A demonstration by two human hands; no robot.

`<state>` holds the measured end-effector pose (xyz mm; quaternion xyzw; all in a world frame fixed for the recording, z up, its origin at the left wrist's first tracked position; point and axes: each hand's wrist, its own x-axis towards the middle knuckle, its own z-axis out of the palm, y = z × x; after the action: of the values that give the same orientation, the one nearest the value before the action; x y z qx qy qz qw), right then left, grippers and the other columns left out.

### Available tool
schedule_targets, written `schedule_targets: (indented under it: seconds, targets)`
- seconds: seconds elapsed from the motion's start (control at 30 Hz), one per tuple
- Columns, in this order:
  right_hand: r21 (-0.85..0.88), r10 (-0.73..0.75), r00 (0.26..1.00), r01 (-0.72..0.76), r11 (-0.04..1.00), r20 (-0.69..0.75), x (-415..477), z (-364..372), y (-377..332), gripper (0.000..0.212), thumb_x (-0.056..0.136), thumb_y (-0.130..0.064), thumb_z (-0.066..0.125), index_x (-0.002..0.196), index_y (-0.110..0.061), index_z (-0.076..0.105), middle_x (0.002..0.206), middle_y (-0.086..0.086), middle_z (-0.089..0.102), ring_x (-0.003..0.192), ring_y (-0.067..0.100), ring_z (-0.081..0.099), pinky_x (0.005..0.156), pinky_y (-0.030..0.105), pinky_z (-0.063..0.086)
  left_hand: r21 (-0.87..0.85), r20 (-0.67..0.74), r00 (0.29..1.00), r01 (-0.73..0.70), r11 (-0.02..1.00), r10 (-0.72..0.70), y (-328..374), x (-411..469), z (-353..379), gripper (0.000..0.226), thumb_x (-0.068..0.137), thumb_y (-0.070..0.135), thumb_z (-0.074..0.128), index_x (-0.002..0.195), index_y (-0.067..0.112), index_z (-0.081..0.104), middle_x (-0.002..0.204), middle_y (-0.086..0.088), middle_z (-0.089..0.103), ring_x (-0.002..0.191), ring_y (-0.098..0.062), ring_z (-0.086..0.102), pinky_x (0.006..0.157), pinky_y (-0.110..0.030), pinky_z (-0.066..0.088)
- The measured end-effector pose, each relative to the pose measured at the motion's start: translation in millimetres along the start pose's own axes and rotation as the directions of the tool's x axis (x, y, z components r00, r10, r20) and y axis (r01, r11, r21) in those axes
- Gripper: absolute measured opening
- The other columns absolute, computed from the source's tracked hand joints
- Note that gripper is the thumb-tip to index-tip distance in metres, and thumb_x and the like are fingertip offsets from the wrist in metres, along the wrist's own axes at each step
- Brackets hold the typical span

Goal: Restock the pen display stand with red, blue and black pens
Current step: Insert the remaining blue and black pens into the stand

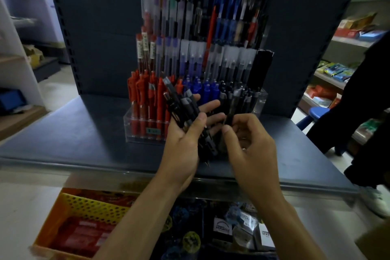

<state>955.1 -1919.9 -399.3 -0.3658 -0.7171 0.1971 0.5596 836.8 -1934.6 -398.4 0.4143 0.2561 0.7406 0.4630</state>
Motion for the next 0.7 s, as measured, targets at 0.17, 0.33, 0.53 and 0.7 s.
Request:
schedule_targets:
  seconds: [0.17,0.33,0.53,0.7]
  targets:
    - [0.028,0.067,0.998,-0.067,0.997,-0.002,1.5,-5.6,5.6,0.012,0.091,-0.016,0.064,0.094,-0.023,0.055,0.077,-0.005,0.061,0.07,0.013,0.064,0.06,0.028,0.056,0.057,-0.058,0.998,-0.036,0.998,0.039,-3.9,1.9,-1.3,0.033,0.099,0.011,0.043,0.13,0.023,0.048,0.106,-0.008,0.071,0.09,-0.02,0.067,0.087,-0.038,0.054]
    - [0.008,0.067,0.998,-0.067,0.998,-0.004,8.6,-12.5,8.0,0.015,0.089,-0.01,0.064,0.096,-0.021,0.056,0.074,-0.004,0.061,0.064,0.013,0.063,0.056,0.028,0.054,0.177,-0.081,0.993,-0.067,0.982,0.082,-12.9,4.3,0.0,0.033,0.099,0.013,0.046,0.129,0.028,0.049,0.085,0.003,0.068,0.08,-0.015,0.062,0.086,-0.036,0.05]
    - [0.073,0.08,0.985,-0.069,0.995,-0.15,32.6,-33.4,17.8,0.007,0.091,-0.014,0.058,0.086,-0.019,0.057,0.071,0.003,0.062,0.067,0.029,0.065,0.058,0.049,0.055,0.277,-0.079,0.988,-0.105,0.955,0.131,-18.6,5.8,4.4,0.03,0.099,0.012,0.047,0.113,0.037,0.056,0.084,0.004,0.068,0.081,-0.016,0.065,0.088,-0.039,0.052]
    - [0.125,0.142,0.953,-0.111,0.986,-0.268,43.5,-46.7,29.2,0.013,0.094,-0.017,0.061,0.085,-0.025,0.057,0.072,-0.002,0.067,0.071,0.024,0.069,0.064,0.051,0.058,0.3,-0.041,0.987,-0.135,0.944,0.155,-21.7,7.4,8.9,0.031,0.099,0.01,0.044,0.123,0.03,0.05,0.093,0.001,0.071,0.094,-0.02,0.068,0.088,-0.034,0.052]
